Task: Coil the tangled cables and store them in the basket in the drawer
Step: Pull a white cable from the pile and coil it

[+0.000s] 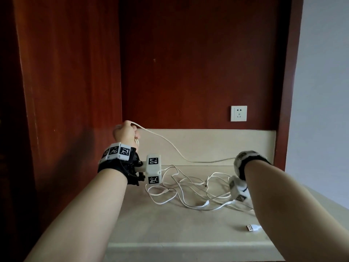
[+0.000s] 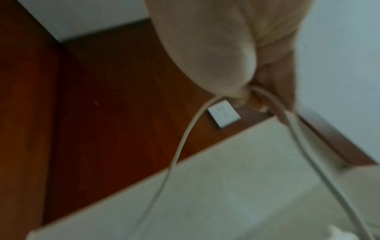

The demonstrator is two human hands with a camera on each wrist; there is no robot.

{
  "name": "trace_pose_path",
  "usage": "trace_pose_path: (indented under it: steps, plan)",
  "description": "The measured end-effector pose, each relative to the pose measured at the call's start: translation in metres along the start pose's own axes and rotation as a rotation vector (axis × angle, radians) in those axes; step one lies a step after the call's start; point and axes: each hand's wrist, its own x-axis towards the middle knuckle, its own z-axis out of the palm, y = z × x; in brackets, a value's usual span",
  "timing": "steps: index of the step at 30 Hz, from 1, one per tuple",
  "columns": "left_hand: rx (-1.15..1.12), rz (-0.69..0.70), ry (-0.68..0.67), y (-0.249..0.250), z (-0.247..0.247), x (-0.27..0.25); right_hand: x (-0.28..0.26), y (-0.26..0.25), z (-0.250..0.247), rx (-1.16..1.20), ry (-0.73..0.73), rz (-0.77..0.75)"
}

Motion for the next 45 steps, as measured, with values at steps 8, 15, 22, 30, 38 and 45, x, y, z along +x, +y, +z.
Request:
trace_pose_path:
  steps: [8,15,22,30,38,45]
  plan:
    - [-0.008,0.006,-0.058,-0.016,0.017,-0.012,0.024,-0.101,-0.092,0.606,0.736,-0.635]
    - [0.252,-0.088,-0.214,-0.036,0.008,-0.021,0.005,-0.075,-0.022,-0.397,0.175,-0.349]
    - [0.533,-0.258,-0.568,-0.051,-0.008,-0.044,0.012,-0.095,0.051,-0.031,-0.036,-0.477]
    - [0.438,-0.485,-0.963,-0.061,-0.048,-0.071,-0.02,-0.087,0.108,0.374,-0.11,-0.724]
    - [0.069,-0.813,-1.128,-0.072,-0.1,-0.104,-0.074,-0.037,0.093,0.732,0.08,-0.731]
    - [-0.355,-0.777,-1.426,-0.077,-0.089,-0.119,-0.082,-0.04,0.1,0.821,0.067,-0.785]
